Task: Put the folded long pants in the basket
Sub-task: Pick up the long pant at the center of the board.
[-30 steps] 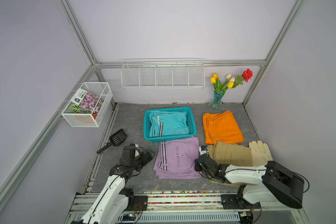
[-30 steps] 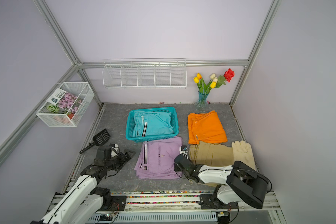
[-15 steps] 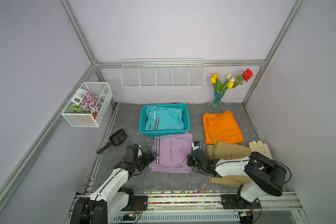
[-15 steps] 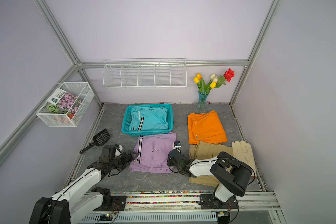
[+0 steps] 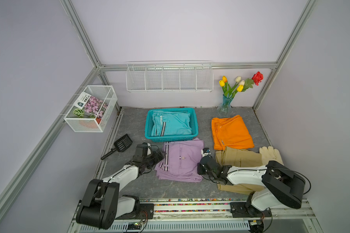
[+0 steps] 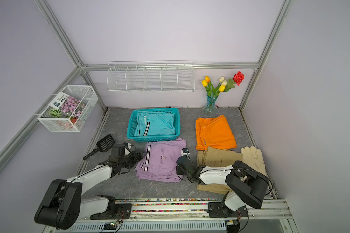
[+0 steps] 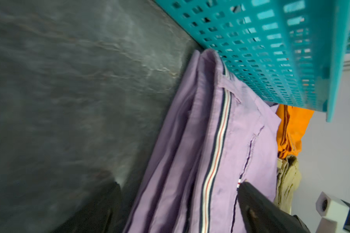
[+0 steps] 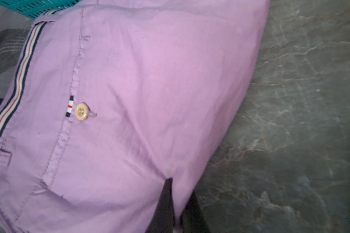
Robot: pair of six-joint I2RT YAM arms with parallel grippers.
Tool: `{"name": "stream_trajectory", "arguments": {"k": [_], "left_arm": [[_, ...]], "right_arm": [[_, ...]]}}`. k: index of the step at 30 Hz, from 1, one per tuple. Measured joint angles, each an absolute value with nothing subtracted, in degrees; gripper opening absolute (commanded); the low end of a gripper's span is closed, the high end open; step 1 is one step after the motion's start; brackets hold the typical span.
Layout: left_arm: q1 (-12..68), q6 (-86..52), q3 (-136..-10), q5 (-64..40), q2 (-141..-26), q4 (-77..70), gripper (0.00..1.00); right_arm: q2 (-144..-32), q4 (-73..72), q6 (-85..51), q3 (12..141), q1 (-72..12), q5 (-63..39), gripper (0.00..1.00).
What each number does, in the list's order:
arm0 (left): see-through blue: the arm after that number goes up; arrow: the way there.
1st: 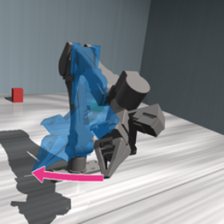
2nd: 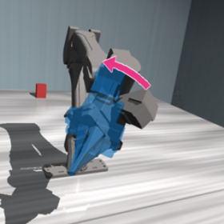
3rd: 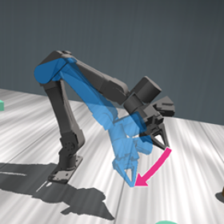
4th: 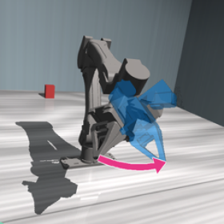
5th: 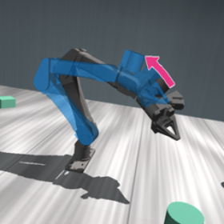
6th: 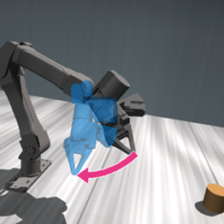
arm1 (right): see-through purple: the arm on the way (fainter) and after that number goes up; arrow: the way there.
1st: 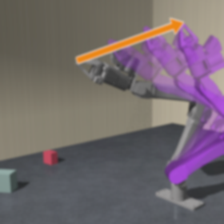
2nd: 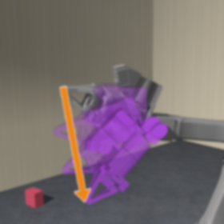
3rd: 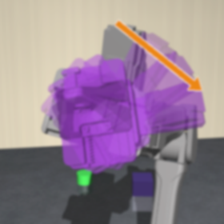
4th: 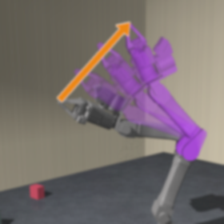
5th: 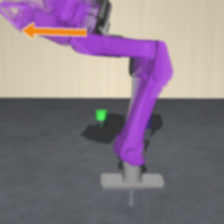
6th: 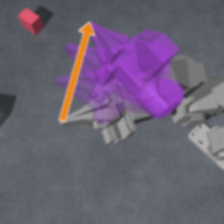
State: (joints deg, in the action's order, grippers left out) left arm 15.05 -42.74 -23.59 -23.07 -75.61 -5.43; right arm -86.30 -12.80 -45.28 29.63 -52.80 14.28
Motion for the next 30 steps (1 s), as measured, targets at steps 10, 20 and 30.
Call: {"name": "stream_trajectory", "arguments": {"k": [10, 20, 30], "left_arm": [[16.6, -42.6, -22.7, -24.9, -82.5, -15.3, 0.33], [20.6, -43.9, -21.7, -22.9, -79.7, -11.5, 0.0], [34.0, -47.3, -36.6, -11.4, -49.8, 22.0, 0.0]], "right_arm": [[-87.5, -12.1, -44.9, 30.9, -52.8, 13.9, 0.0], [-83.5, -6.9, -43.6, 30.8, -53.5, 13.8, 0.0], [-60.6, 12.1, -40.3, 34.7, -59.6, 15.6, 0.0]]}}
